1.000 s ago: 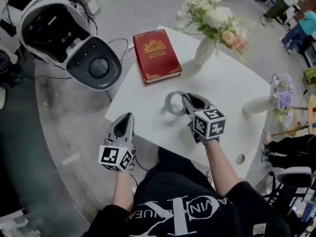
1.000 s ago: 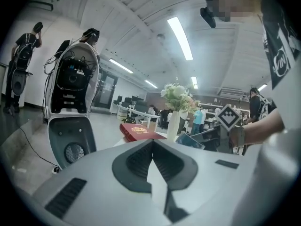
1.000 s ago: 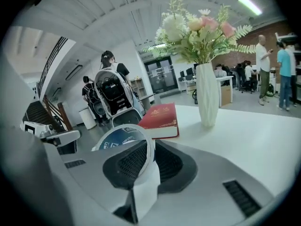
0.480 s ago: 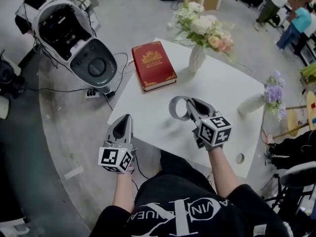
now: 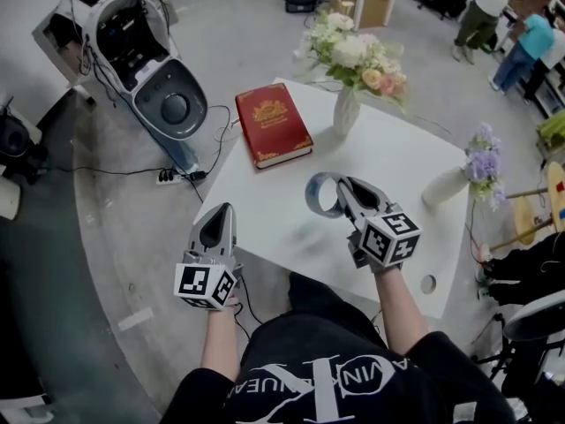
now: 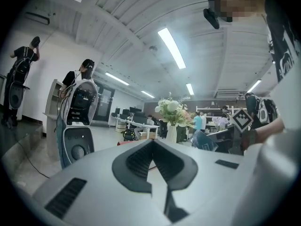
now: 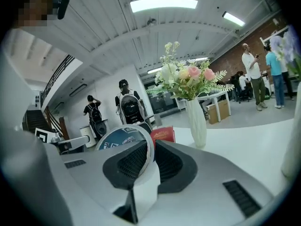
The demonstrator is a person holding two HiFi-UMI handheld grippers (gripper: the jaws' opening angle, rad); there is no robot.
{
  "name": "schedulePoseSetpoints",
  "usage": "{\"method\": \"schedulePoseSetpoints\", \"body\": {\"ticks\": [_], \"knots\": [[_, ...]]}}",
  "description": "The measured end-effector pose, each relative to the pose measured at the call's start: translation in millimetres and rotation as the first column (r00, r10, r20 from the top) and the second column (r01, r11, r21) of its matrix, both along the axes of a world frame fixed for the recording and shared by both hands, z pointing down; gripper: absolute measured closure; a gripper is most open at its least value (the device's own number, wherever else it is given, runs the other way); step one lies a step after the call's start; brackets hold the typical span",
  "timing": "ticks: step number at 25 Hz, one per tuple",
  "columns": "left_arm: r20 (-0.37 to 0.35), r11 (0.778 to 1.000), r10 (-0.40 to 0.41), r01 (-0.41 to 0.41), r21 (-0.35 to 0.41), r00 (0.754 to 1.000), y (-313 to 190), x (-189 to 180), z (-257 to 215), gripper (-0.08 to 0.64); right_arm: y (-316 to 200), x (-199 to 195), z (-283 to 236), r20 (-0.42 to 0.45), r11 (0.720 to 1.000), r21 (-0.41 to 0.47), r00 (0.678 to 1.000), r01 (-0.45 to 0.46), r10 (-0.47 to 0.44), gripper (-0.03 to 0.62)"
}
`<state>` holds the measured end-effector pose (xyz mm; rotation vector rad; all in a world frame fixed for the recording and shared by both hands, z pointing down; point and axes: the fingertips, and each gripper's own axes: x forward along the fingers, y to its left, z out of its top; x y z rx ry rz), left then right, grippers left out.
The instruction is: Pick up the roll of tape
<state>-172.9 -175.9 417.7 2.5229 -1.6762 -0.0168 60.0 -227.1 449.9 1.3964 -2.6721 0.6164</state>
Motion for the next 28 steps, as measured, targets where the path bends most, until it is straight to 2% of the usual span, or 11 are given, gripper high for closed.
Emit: {"method": "schedulePoseSetpoints", "body": {"ticks": [11,28], "knots": [[-0.007,0.999,-0.033,0.034,0.041,0.999,2.9,-6.8,-27.2,0.558,6.6,6.5,-29.5,0.069,0.999,0.046,0.998,-0.011,0.008,0.528],[-0.006,0.991,-0.085,0.085,0.099,0.996,-13.1,-20.7,-43.7,0.558,-8.9,10.0,-49.3,0.105,0.995,0.095,0.994,-0.009,-0.001,0.528]]}}
